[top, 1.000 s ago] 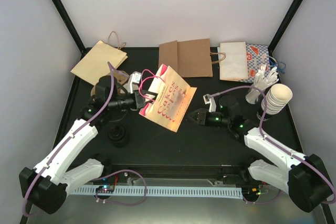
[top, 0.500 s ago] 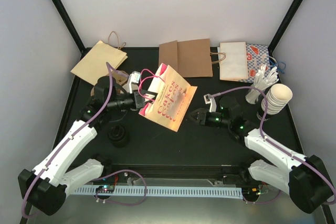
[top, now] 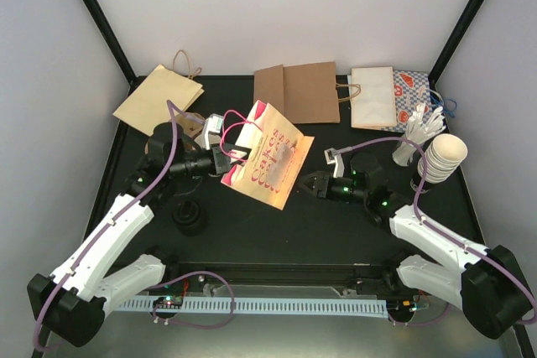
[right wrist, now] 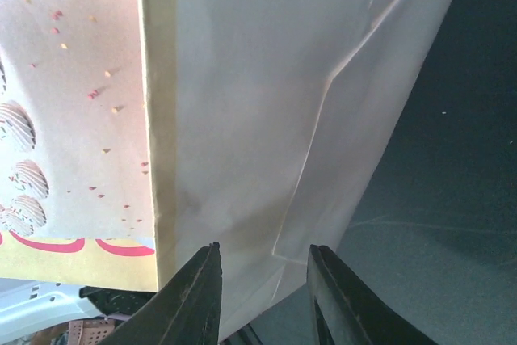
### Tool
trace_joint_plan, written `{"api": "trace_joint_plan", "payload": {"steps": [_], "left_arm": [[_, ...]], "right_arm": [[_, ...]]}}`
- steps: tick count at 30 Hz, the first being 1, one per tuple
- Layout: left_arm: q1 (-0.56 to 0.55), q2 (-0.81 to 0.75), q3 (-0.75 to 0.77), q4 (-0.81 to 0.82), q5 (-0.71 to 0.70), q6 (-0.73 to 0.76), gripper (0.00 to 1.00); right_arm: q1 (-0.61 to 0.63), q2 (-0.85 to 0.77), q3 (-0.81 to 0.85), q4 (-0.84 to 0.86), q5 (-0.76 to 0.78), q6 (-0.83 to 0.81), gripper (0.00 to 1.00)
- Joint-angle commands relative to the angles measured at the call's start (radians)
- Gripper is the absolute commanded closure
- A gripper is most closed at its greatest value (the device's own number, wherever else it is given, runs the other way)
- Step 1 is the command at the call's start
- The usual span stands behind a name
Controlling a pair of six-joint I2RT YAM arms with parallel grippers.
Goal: Pack the takeout coffee
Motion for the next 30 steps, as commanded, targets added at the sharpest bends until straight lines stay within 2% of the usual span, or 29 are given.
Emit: {"api": "trace_joint_plan", "payload": {"steps": [1, 15, 30], "left_arm": [[-0.009, -0.022, 0.005, 0.029, 0.014, -0.014, 0.99], [-0.011, -0.023, 0.000, 0.036, 0.011, -0.016, 0.98], [-0.012, -0.022, -0.001, 0.039, 0.012, -0.015, 0.98]], "right_arm": [[0.012, -0.019, 0.023, 0.023, 0.009, 0.008, 0.68], [0.041, -0.020, 0.075, -0.047, 0.057, -0.008, 0.62], [0.047, 0.021, 0.116, -0.074, 0.069, -0.019, 0.66]]}}
